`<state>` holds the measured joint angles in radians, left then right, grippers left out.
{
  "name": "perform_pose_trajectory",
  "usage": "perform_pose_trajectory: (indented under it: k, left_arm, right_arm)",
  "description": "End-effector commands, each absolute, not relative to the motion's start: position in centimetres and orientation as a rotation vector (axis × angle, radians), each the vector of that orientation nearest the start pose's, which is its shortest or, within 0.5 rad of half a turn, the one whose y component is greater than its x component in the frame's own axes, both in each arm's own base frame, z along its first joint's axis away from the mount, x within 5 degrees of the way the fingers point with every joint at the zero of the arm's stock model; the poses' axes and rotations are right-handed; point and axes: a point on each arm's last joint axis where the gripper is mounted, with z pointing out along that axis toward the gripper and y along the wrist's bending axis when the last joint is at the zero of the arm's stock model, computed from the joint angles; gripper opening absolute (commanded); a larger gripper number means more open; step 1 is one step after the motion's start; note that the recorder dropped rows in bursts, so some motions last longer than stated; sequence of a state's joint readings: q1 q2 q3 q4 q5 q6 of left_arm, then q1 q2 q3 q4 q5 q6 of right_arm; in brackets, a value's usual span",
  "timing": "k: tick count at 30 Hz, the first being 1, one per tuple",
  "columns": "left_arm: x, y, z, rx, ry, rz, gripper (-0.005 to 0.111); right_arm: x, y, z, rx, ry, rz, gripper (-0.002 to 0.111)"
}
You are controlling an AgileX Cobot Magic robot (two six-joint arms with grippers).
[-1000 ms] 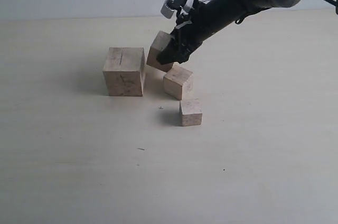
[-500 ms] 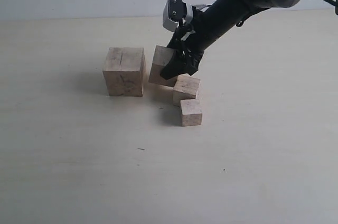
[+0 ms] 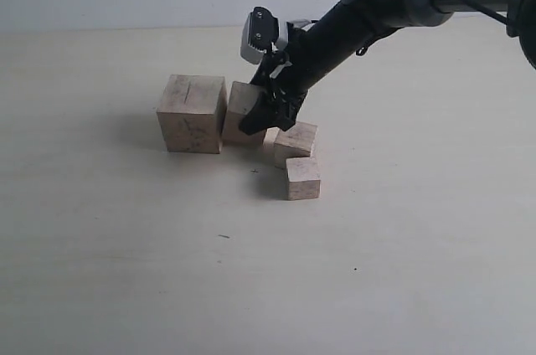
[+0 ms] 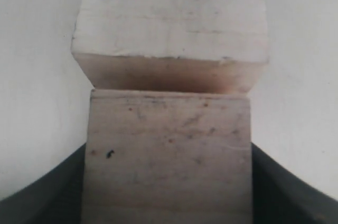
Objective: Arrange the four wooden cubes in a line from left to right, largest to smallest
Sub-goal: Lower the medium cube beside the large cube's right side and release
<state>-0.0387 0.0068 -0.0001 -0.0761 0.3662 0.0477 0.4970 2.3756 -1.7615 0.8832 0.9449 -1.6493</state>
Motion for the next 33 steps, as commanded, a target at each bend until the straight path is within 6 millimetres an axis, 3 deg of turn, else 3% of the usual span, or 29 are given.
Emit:
perform_pose_trajectory:
  k: [1, 11, 15, 17, 21, 33]
  left_arm:
    - [5.3, -0.4, 18.1, 0.029, 1.835, -0.062, 0.000]
    - [5.3, -0.4, 18.1, 0.029, 1.835, -0.062, 0.000]
    - [5.3, -0.4, 18.1, 0.029, 1.835, -0.062, 0.000]
    - [5.3, -0.4, 18.1, 0.029, 1.835, -0.062, 0.000]
    - [5.3, -0.4, 18.1, 0.029, 1.835, -0.062, 0.000]
    - [5.3, -0.4, 18.1, 0.029, 1.835, -0.062, 0.000]
  right_arm:
    - [39.3, 28.2, 11.8, -1.893, 1.718, 0.743, 0.000]
    - [39.3, 28.1, 11.7, -1.931, 1.697, 0.720, 0.002]
    - [39.1, 28.1, 11.7, -1.944, 1.695, 0.750, 0.024]
    - [39.1, 28.2, 11.8, -1.929, 1.697, 0.762, 0.046]
    - [39.2, 28.4, 12.0, -1.877, 1.704, 0.786, 0.069]
    - [39.0, 28.5, 12.8, -1.874, 1.693, 0.803, 0.073]
